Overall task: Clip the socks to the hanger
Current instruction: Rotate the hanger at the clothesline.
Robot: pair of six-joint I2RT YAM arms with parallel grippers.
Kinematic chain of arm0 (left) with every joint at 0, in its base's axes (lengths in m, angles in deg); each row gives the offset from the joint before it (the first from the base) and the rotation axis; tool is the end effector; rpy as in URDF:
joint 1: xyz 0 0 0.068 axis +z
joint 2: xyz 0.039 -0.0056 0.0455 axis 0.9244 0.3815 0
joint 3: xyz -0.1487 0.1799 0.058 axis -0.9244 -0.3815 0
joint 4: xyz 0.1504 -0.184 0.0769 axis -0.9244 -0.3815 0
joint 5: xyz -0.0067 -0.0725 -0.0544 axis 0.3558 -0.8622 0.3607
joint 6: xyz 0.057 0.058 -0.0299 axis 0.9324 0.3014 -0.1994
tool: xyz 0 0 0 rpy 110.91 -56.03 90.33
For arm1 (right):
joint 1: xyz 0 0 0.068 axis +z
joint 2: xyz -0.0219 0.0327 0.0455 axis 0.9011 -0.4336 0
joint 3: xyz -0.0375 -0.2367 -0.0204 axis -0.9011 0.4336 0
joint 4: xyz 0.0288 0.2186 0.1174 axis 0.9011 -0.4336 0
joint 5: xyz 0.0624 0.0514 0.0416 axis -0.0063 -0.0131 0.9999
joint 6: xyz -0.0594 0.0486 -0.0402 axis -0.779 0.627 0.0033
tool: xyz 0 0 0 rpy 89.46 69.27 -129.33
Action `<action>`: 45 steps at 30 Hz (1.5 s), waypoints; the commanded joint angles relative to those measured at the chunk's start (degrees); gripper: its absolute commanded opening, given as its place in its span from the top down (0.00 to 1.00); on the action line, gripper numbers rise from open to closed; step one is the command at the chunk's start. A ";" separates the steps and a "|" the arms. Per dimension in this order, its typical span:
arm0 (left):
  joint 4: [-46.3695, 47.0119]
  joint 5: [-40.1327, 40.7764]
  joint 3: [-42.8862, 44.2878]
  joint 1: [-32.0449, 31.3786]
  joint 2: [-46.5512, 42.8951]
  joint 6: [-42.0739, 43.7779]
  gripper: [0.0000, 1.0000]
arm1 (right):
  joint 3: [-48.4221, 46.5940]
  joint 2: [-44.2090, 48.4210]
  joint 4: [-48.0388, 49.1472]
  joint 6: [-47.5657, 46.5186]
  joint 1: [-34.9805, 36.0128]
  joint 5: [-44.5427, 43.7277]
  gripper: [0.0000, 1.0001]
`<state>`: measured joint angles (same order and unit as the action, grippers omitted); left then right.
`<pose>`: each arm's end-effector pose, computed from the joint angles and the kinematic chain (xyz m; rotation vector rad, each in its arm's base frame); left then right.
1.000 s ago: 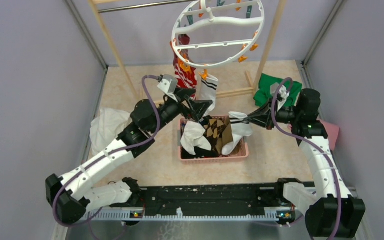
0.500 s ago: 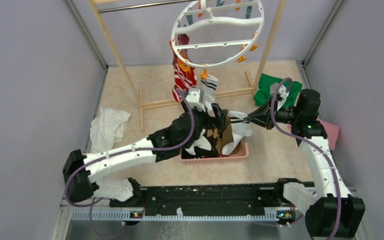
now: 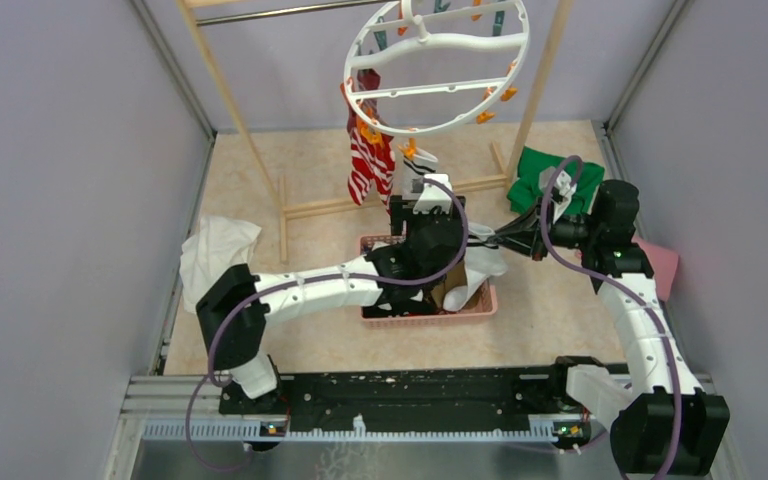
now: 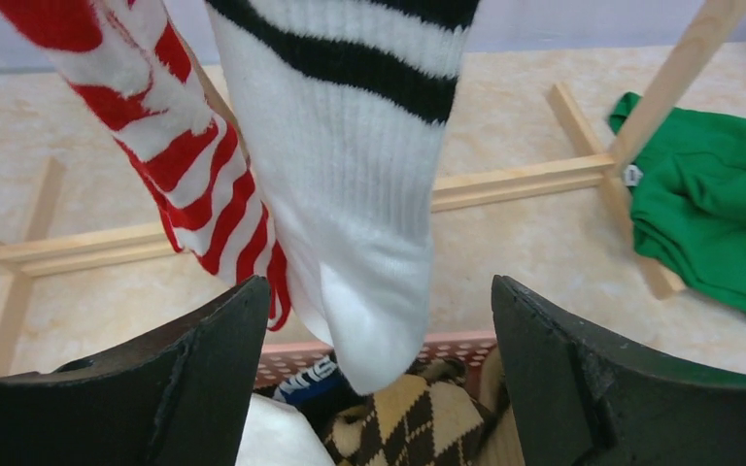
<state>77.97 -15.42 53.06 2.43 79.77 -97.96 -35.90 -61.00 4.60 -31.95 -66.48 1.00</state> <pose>0.2212 -0.3161 0.2766 -0.0161 1.7124 -0.0604 0.2179 0.0666 0.2916 -0.9828 1.4700 1.1154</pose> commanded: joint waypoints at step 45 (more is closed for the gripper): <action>14.51 -53.32 -19.04 49.25 -21.02 -2.13 0.92 | 0.34 0.08 1.01 -1.01 -0.64 2.98 1.00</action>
<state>89.81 -63.68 30.94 48.90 57.35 -97.37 -35.61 -61.02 4.52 -32.41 -66.48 2.36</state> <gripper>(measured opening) 0.091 0.009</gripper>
